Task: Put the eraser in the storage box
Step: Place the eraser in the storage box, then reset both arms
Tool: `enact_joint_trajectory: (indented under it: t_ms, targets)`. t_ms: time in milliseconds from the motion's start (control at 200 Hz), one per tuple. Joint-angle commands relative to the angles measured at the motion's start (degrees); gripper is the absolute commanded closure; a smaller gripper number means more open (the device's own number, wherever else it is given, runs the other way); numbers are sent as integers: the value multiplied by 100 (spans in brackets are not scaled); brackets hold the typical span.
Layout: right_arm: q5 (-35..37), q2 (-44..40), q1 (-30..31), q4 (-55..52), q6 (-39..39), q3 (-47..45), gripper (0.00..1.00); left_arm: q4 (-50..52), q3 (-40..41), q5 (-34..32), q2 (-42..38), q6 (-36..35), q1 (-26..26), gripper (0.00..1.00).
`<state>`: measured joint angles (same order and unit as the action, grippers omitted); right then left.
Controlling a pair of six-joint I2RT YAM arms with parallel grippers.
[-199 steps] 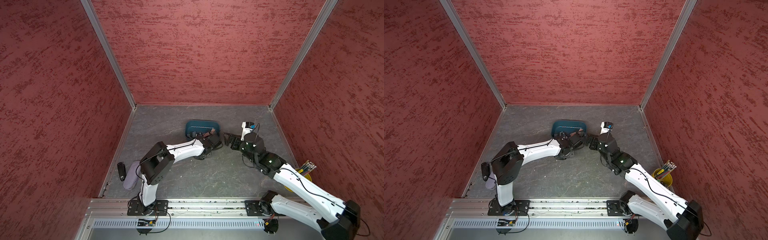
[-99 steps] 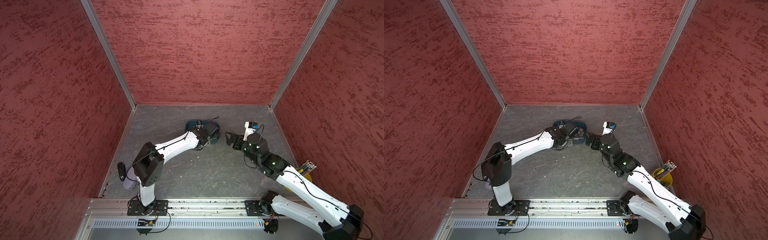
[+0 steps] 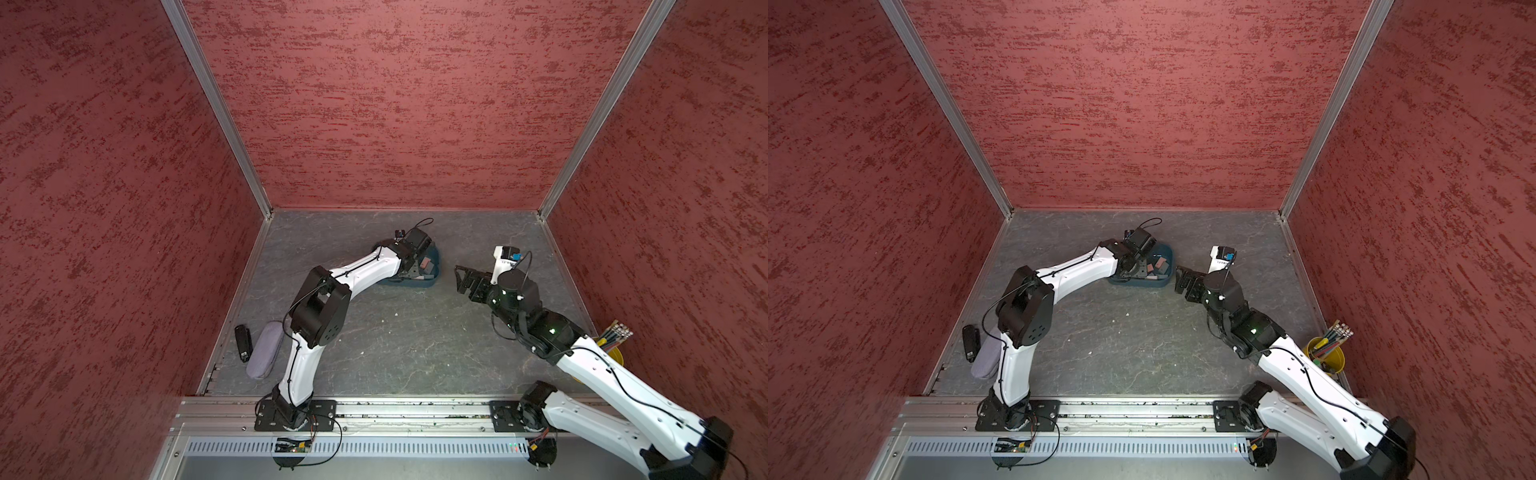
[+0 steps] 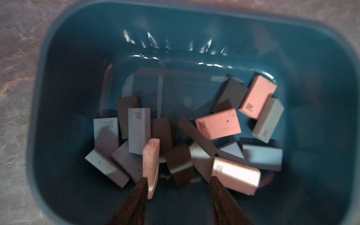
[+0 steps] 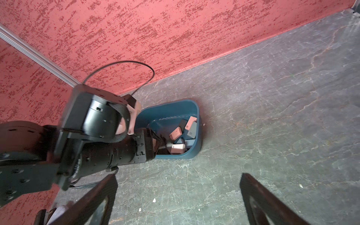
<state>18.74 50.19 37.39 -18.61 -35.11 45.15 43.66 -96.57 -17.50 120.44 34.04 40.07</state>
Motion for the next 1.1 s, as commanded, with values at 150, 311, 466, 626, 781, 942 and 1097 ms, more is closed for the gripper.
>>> enact_joint_trajectory:
  t_ms: [150,311,466,626,781,942,1097]
  targets:
    - [291,-116,-20,-177,78,-6,1,-181,-145,215,-369,-128,-48,24]
    - [506,-174,-21,-136,116,-18,1,-372,-140,144,-1116,-473,24,0]
    - [871,-107,-21,-123,323,160,1,-317,64,-36,-1924,-977,18,0]
    - [1578,108,-29,143,579,171,1,-364,939,-53,-2879,-1006,-272,0]
    - [2059,546,-109,690,1088,162,1,-485,1797,119,-3566,-934,-759,0]
    - [2479,856,-522,1748,1716,-156,1,-645,2590,144,-4074,-1051,-1152,0]
    - [2241,1235,-1115,2947,2228,-627,1,-733,3030,150,-4257,-1254,-1557,0]
